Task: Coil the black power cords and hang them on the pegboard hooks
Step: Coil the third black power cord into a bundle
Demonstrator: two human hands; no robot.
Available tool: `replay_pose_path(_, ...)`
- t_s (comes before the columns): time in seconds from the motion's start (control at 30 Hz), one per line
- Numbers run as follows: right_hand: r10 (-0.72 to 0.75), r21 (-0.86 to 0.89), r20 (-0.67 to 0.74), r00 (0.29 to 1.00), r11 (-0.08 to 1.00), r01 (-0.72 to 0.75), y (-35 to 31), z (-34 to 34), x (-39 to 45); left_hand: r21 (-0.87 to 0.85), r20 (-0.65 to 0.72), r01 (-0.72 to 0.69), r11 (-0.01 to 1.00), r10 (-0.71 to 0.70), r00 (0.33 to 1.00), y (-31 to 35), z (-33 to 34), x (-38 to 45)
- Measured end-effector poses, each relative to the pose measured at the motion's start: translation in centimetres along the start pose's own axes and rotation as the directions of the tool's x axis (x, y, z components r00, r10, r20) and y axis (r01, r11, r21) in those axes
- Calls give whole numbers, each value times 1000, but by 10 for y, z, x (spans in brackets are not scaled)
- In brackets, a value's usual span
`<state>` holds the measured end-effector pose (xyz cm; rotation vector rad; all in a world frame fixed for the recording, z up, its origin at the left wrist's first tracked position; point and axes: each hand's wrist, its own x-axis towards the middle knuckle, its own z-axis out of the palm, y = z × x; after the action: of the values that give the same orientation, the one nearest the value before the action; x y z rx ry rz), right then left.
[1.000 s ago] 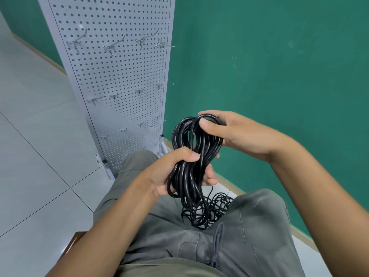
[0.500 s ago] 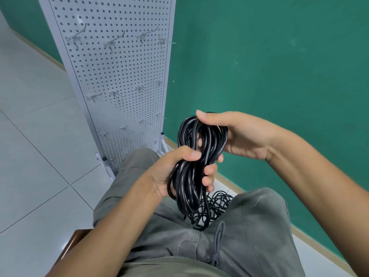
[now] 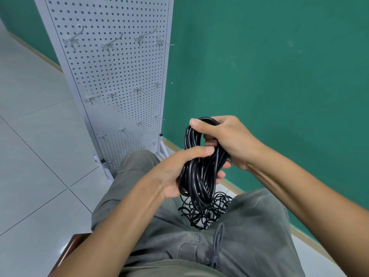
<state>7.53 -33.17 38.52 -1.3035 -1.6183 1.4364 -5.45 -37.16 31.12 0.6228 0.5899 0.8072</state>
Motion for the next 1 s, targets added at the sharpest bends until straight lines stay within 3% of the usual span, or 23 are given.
replay_pose_path(0.27, -43, -118, -161, 986, 993, 24, 2, -1, 5, 35, 18, -63, 997, 63, 998, 8, 1, -6)
replay_pose_path(0.43, -100, -241, -135, 986, 968, 65, -7, -2, 8, 163, -96, 39, 986, -24, 995, 14, 13, -4)
replay_pose_path(0.6, 47, -280, 39, 998, 959, -34, -17, -6, 6, 276, -215, 23, 961, 38, 976, 4, 20, 0)
replay_pose_path(0.7, 46, -361, 28, 999, 932, -33, -14, -6, 4, 292, -260, 44, 955, 35, 965, 1, 24, 1)
replay_pose_path(0.83, -94, -509, -47, 994, 859, 57, 0, -6, 1, 232, -198, 77, 970, -31, 980, 0, 28, -1)
replay_pose_path(0.93, -157, -481, -98, 983, 872, 91, 3, -11, 1, 273, -197, -26, 962, 82, 977, -2, 32, -2)
replay_pose_path(1.0, -171, -437, -98, 980, 893, 112, 1, -13, 2, 324, -257, -136, 936, 225, 940, -5, 37, -1)
